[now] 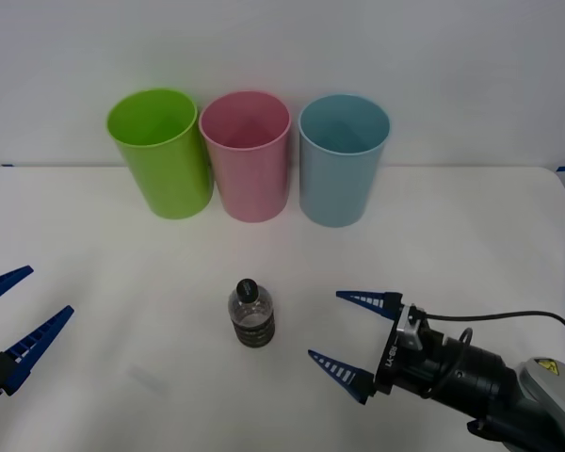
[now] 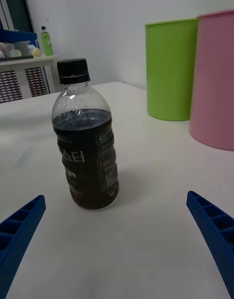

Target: Grasp the object on the table and drop it into the matching bin: aluminum can to the light blue bin, PET bottle to the pink bin.

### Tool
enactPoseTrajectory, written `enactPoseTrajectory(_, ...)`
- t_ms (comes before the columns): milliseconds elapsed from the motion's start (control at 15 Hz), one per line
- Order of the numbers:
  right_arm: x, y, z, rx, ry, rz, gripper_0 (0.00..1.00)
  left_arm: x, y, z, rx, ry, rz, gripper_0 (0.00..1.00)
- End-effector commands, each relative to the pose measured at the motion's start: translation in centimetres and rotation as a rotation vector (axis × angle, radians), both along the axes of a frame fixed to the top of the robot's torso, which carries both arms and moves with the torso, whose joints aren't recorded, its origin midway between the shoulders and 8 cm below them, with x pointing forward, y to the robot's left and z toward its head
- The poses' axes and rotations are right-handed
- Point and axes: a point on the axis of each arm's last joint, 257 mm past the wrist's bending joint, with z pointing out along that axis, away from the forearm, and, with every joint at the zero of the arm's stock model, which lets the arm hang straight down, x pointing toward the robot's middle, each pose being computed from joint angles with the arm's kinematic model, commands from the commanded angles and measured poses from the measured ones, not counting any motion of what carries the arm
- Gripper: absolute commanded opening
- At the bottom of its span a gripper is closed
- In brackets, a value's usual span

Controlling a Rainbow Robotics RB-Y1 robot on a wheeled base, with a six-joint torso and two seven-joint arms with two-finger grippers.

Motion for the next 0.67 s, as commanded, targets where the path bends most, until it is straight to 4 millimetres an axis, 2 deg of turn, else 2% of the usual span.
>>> enactPoseTrajectory(67,0.4,1.7,0.0,-0.017,-0.03,0.006,1.0,0.0,0.0,0.0,0.0,0.0,0.0,1.0)
enactPoseTrajectory(400,1.0,5.6,-0.6,-0.053,-0.051,0.012,1.0,0.0,0.0,0.0,0.0,0.0,0.0,1.0)
enactPoseTrajectory(667,1.0,7.6,-0.7,-0.065,-0.054,0.024,1.0,0.0,0.0,0.0,0.0,0.0,0.0,1.0)
